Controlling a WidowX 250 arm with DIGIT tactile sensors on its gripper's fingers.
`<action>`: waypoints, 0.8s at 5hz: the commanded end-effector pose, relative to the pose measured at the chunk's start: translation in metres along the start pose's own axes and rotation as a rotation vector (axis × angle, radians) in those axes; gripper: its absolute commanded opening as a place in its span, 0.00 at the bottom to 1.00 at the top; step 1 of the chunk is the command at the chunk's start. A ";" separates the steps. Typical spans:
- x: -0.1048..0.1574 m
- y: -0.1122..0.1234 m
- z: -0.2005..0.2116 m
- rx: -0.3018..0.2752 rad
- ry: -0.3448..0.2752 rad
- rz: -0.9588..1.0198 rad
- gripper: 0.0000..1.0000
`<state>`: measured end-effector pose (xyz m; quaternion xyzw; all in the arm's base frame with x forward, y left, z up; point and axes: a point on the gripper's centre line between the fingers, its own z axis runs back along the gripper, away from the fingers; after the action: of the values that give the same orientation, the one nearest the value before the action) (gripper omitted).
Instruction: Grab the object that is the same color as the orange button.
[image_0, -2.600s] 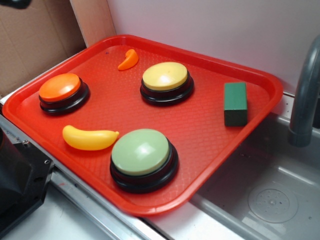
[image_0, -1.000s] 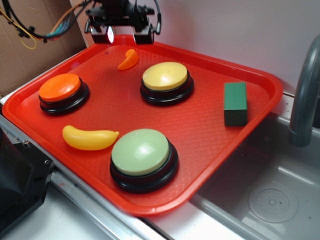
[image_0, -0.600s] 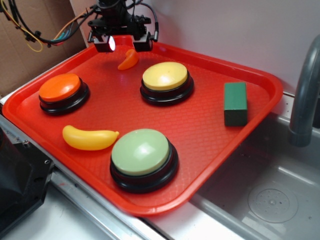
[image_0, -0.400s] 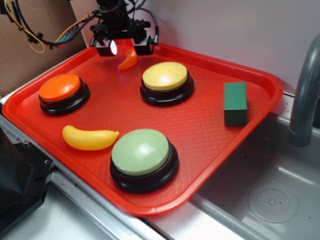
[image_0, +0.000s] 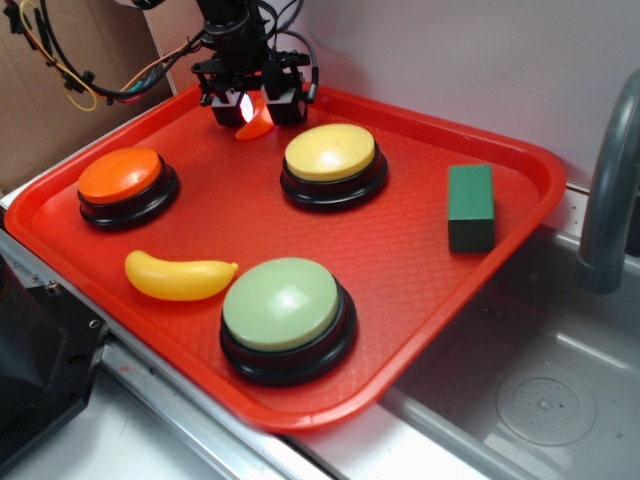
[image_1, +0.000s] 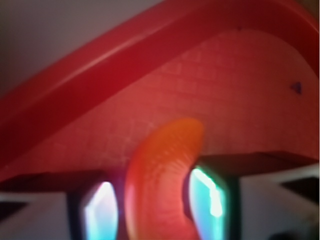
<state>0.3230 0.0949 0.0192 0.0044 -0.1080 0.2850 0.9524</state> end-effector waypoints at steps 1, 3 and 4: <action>-0.019 0.007 0.052 0.081 -0.139 -0.147 0.00; -0.048 -0.003 0.122 0.136 -0.045 -0.295 0.00; -0.071 -0.025 0.178 0.034 0.014 -0.405 0.00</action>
<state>0.2382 0.0196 0.1492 0.0530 -0.0586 0.1036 0.9915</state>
